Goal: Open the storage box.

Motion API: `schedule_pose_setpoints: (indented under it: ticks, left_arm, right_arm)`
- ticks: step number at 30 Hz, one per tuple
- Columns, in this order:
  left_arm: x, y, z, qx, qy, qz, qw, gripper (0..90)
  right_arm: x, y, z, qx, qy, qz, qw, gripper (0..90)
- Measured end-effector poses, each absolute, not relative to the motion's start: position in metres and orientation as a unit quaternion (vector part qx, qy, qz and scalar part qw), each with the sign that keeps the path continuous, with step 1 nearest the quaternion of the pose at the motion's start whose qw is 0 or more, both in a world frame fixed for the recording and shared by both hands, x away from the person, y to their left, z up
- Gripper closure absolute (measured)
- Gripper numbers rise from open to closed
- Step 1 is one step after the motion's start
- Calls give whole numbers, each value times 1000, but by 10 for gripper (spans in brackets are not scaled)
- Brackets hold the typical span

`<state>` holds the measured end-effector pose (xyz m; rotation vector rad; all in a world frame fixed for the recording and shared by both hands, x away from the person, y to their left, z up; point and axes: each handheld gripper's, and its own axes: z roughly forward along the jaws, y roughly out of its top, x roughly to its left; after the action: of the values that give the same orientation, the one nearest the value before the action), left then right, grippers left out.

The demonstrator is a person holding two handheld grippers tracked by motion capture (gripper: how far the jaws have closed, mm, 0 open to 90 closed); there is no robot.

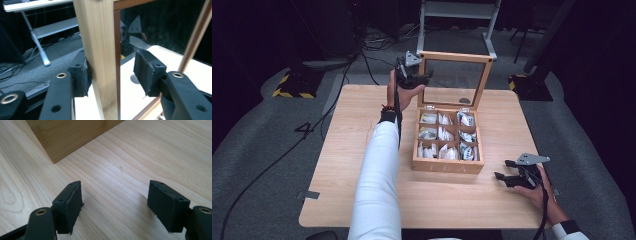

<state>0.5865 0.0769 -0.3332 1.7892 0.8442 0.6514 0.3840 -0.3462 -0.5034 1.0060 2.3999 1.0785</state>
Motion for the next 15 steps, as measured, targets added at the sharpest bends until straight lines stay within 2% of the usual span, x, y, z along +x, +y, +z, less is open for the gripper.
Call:
schedule_pose_setpoints:
  ticks: [15]
  left_arm:
    - [600, 72, -350, 747, 382, 270, 473, 491]
  right_arm:
    - [384, -346, -503, 354, 840, 377, 163, 269]
